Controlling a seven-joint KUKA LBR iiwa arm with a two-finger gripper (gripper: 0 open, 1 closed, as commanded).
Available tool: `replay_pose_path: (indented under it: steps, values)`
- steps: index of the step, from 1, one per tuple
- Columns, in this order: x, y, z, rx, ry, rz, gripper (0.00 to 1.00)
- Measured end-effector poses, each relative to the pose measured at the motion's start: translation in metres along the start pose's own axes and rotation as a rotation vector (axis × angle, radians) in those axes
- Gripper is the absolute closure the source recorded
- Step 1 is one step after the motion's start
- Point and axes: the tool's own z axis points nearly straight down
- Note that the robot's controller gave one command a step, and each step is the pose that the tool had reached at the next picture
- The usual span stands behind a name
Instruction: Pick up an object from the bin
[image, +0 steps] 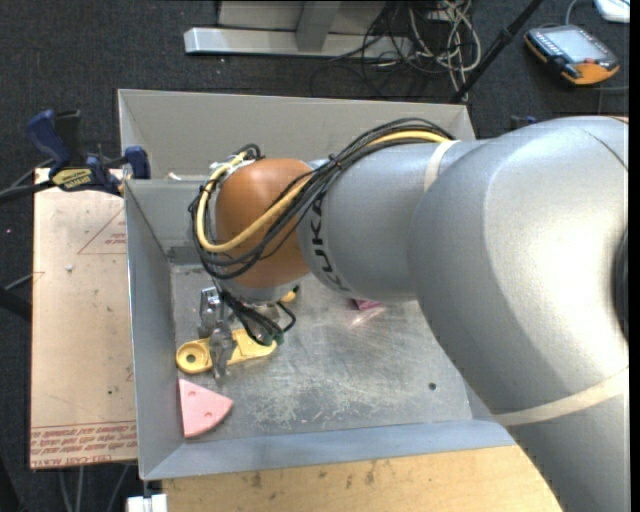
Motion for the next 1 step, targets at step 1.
replay_pose_path:
  steps: [1]
  values:
    - [-0.0053,-0.0139,-0.0348,0.002,0.005,-0.059,1.0]
